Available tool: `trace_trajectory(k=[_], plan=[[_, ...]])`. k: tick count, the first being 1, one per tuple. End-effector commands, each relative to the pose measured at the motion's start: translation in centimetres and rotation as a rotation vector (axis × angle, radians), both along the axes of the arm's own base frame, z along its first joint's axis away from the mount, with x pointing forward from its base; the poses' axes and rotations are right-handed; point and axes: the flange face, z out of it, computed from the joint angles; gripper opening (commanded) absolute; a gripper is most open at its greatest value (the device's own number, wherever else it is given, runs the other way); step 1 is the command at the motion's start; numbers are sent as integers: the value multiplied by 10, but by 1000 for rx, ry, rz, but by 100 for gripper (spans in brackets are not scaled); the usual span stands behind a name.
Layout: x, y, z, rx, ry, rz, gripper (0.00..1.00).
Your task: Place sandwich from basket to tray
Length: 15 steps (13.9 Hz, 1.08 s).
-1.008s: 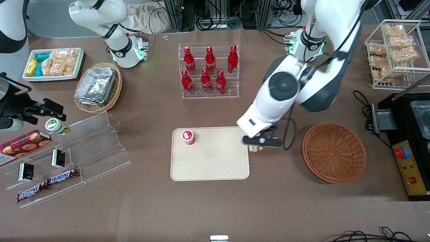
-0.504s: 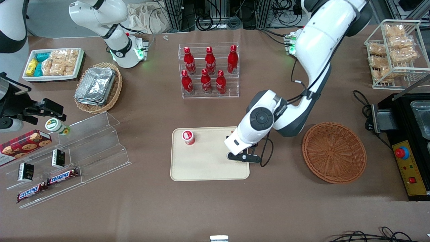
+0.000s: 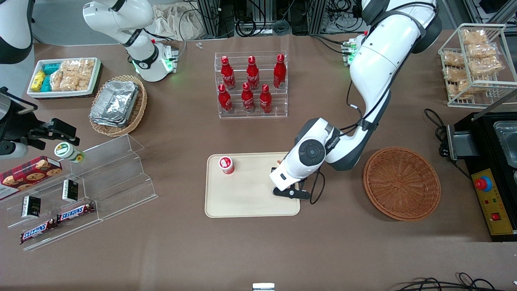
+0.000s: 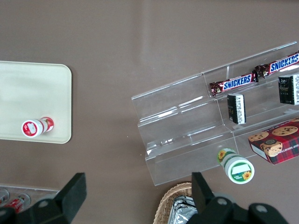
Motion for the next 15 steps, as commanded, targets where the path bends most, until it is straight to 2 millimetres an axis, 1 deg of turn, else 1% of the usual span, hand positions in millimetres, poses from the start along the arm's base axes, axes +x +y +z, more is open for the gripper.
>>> trace_trajectory(k=[1, 3, 4, 5, 7, 8, 9, 10, 13, 15], plan=[[5, 2, 5, 5, -10, 7, 99], [4, 7, 12, 22, 14, 6, 99], [3, 9, 22, 37, 36, 7, 99], [2, 16, 45, 55, 44, 1, 99], [5, 47, 91, 96, 88, 15, 99], [2, 59, 122, 98, 102, 2, 99], [1, 77, 153, 88, 106, -17, 99], [3, 99, 179, 88, 108, -31, 99], [2, 167, 248, 109, 86, -55, 99], [-1, 216, 289, 129, 62, -83, 99]])
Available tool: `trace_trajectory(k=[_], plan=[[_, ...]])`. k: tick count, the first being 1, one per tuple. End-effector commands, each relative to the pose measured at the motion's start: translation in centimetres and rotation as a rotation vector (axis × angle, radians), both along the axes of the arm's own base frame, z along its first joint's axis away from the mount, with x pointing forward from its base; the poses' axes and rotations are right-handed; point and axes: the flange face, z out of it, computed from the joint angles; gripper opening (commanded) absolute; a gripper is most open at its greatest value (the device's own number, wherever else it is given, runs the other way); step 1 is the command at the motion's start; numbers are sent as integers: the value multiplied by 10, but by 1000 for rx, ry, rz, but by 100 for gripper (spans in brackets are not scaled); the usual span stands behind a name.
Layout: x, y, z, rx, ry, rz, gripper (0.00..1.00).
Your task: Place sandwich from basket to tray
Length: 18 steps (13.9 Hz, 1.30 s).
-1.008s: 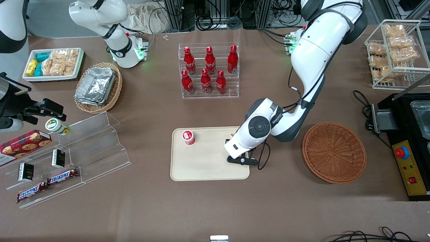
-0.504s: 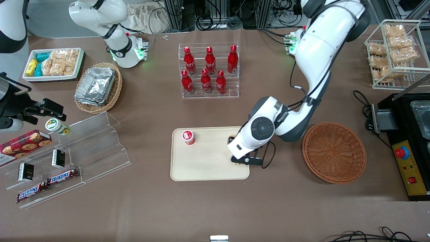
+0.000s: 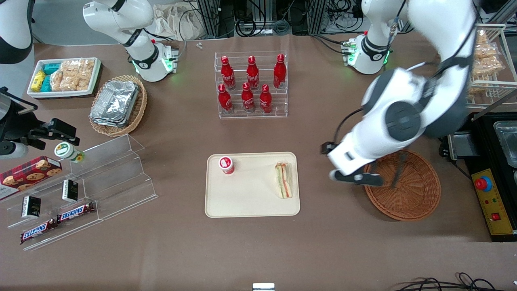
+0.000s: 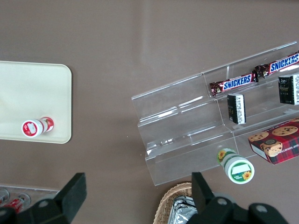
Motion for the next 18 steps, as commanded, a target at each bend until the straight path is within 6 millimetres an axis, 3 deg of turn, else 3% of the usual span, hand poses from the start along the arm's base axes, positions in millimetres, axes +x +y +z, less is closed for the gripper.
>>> trace_trajectory(k=[1, 4, 8, 10, 12, 15, 18], plan=[[-13, 59, 45, 12, -10, -35, 99], [-8, 120, 69, 24, -42, 20, 99], [-17, 149, 76, 134, -9, -18, 99], [-16, 174, 81, 131, -11, 11, 99], [-16, 185, 91, 129, -30, 33, 99], [-24, 217, 111, 120, -57, 59, 99], [-26, 222, 115, 125, -61, 82, 99]])
